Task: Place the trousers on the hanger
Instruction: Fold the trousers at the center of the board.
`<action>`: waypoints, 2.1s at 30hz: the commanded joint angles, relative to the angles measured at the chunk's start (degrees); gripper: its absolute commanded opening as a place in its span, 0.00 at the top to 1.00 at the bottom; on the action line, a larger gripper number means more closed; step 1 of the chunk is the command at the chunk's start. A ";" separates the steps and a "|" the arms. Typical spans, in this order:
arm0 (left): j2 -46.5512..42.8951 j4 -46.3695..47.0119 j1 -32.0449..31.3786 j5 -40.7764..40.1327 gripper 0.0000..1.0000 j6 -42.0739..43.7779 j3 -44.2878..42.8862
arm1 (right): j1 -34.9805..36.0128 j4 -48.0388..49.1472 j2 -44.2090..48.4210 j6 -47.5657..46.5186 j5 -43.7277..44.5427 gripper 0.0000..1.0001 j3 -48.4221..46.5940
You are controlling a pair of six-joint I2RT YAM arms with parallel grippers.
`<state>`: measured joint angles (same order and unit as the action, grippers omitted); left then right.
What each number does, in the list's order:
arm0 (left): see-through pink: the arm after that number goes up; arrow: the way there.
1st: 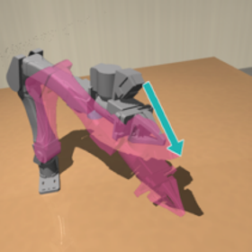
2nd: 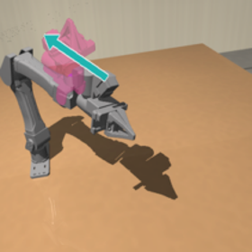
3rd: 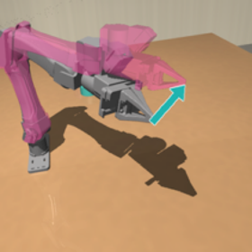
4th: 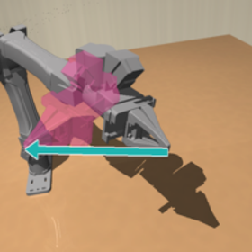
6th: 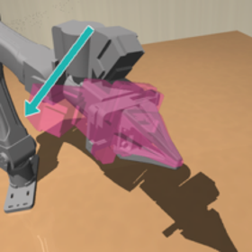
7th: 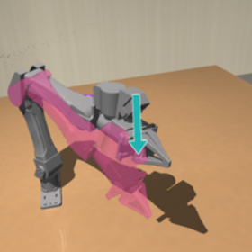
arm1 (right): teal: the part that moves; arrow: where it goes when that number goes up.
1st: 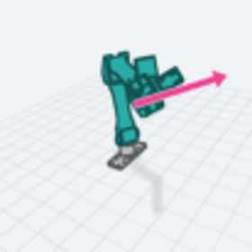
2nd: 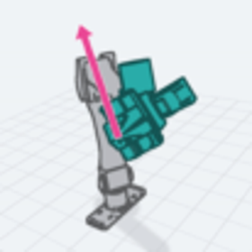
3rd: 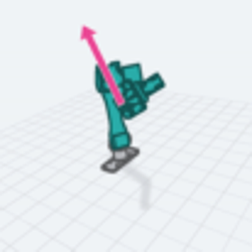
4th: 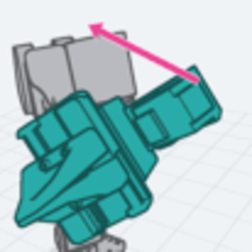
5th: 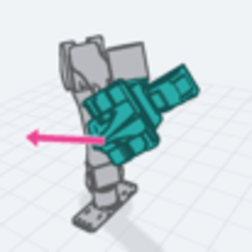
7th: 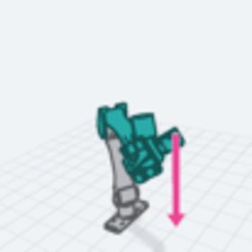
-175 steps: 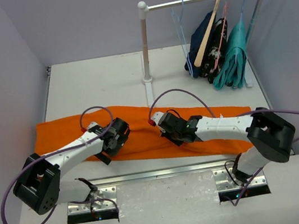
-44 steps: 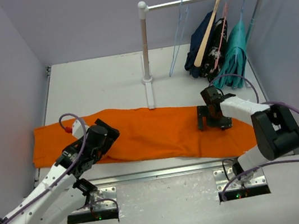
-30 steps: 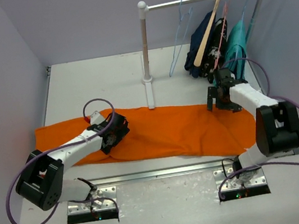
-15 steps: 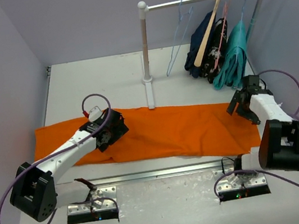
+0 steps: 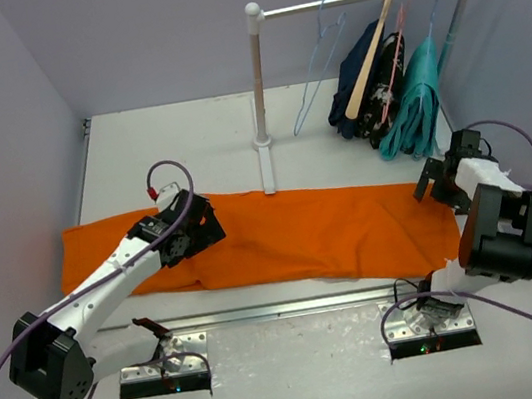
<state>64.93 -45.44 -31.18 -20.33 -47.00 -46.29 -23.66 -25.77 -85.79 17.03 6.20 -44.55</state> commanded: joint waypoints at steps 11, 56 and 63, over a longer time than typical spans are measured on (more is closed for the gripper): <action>-4.07 4.79 -2.48 2.58 0.00 4.55 0.15 | -0.25 1.64 -2.15 -4.33 0.12 0.62 -0.89; -6.20 3.80 -2.20 0.61 0.00 3.18 -0.10 | 7.82 -2.69 -8.59 -5.20 -0.80 0.40 -20.52; -5.17 -2.46 6.81 -4.89 0.00 -7.84 -0.62 | 24.48 -4.51 3.60 3.63 8.60 0.01 -14.79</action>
<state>59.90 -44.50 -30.43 -20.79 -47.72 -45.52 -6.80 -28.79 -90.32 15.25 10.03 -61.63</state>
